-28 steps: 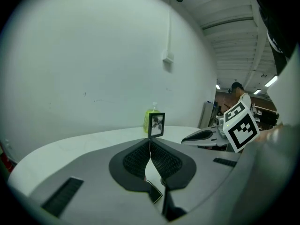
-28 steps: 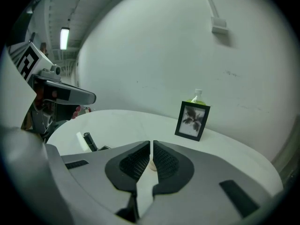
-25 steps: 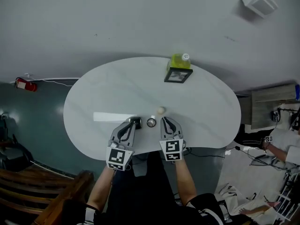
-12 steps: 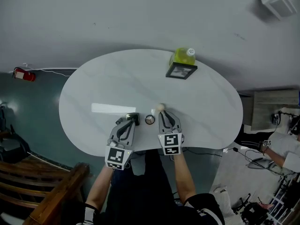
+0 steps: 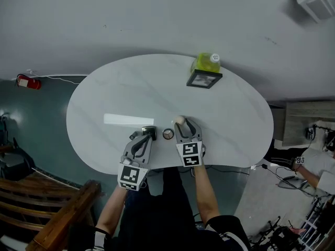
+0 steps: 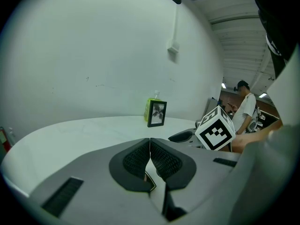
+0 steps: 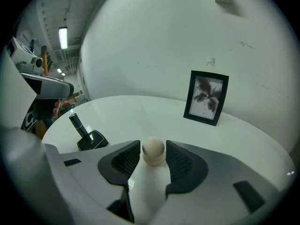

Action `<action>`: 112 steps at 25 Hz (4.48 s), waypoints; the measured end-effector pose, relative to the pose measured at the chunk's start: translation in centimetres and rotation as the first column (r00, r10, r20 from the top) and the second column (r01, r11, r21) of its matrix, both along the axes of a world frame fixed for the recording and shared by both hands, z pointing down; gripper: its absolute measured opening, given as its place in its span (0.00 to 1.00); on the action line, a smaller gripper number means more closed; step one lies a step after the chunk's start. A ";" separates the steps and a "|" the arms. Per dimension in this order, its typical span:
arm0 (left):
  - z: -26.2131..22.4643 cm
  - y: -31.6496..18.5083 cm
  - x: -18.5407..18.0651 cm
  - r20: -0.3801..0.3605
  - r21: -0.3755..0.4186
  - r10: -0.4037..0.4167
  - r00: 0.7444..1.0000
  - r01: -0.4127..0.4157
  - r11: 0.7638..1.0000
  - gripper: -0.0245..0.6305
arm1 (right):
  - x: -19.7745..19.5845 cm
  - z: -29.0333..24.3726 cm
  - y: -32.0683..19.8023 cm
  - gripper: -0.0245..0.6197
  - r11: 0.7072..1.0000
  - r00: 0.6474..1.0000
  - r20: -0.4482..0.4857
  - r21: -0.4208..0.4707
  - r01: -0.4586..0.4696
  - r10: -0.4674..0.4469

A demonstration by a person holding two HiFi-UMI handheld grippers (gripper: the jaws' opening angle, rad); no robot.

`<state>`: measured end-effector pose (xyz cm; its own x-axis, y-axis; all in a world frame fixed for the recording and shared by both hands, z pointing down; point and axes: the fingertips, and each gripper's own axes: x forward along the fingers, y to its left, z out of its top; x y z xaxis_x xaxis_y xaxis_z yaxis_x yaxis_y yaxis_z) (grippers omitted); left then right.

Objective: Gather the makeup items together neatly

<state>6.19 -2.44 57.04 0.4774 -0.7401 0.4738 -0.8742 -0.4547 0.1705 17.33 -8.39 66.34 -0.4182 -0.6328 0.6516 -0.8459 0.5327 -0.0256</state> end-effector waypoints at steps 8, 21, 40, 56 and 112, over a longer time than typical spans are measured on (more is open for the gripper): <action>-0.2 -0.4 -0.2 0.007 0.003 -0.014 1.000 0.014 1.000 0.07 | 0.6 0.3 -0.1 0.29 1.000 1.000 -0.013 0.003 0.006 -0.006; -1.5 1.0 0.9 0.003 0.028 0.026 1.000 -0.026 0.999 0.07 | 1.7 -4.1 2.2 0.26 0.997 1.000 -0.010 0.072 -0.006 0.007; -0.8 3.3 1.1 0.014 0.015 0.021 1.000 -0.022 1.000 0.07 | 2.9 -1.7 5.9 0.26 0.999 0.999 -0.033 0.040 -0.023 0.024; 1.0 3.9 0.9 0.018 -0.016 0.024 1.000 -0.024 1.000 0.07 | 3.1 0.7 6.4 0.26 1.000 0.999 -0.042 0.004 -0.030 0.030; -15.0 3.6 -1.7 0.029 0.281 0.037 0.999 -0.044 0.959 0.07 | -0.8 -23.1 7.7 0.14 0.912 0.986 0.153 0.393 -0.119 0.062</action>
